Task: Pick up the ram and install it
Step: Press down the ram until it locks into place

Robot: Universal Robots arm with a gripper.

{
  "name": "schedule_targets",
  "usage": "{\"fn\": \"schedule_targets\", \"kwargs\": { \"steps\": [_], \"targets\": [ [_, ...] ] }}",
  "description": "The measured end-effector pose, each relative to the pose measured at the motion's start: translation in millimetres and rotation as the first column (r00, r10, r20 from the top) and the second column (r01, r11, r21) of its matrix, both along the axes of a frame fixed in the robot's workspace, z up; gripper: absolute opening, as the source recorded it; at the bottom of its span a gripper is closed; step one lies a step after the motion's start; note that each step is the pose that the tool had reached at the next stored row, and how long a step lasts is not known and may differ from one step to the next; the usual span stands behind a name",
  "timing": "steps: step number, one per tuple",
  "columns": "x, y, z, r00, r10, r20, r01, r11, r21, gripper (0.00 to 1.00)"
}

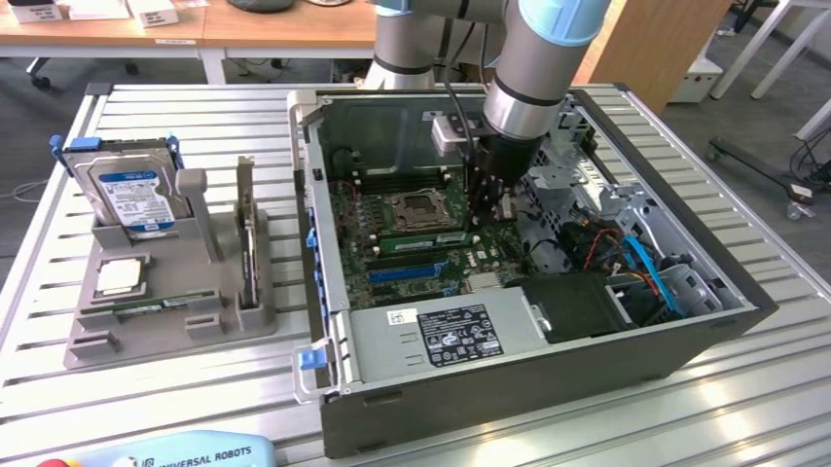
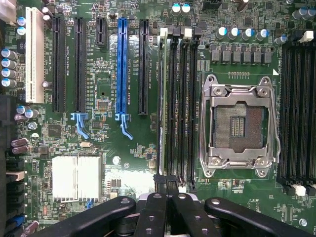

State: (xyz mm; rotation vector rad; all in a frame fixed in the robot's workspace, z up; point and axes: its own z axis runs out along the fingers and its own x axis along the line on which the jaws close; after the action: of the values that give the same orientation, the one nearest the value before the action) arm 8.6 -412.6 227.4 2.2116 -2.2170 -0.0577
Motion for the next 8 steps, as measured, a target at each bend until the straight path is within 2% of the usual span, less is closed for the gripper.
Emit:
{"fn": "schedule_targets", "kwargs": {
  "steps": [8],
  "targets": [
    [0.0,0.1,-0.9,1.0000,0.000,0.0003,0.000,1.0000,0.0003,0.10]
  ]
}}
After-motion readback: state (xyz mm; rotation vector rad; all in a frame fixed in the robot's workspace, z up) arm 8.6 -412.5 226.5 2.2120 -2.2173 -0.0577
